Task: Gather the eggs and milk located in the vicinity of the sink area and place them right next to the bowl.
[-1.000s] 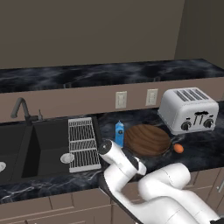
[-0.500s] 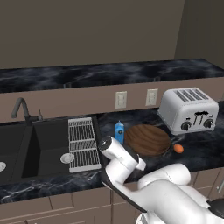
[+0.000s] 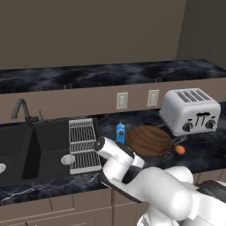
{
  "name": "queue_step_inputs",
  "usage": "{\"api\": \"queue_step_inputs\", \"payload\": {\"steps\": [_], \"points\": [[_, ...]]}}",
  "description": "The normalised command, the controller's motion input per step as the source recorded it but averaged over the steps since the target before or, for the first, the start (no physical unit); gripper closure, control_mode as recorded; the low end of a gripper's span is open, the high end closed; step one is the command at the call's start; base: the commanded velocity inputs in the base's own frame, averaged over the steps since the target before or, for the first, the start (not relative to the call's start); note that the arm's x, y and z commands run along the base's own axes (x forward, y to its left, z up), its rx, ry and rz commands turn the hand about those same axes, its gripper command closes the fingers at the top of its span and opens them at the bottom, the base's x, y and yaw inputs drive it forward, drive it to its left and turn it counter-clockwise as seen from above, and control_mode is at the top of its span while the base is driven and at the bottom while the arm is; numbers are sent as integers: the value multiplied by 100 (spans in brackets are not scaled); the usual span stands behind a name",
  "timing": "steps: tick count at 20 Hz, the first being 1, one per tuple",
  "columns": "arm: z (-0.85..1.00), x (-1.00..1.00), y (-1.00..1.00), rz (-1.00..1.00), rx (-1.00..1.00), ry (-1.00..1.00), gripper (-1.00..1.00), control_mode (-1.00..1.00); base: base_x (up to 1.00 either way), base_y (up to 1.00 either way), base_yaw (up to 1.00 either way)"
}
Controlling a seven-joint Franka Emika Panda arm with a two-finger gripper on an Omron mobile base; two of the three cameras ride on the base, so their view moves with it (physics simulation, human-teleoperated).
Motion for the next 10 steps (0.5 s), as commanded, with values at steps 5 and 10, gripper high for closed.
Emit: {"api": "queue_step_inputs", "payload": {"steps": [5,10], "points": [[-2,0,-12,0,-7,0,100,-100,0,0,0],[-6,1,-11,1,-6,0,100,-100,0,0,0]]}}
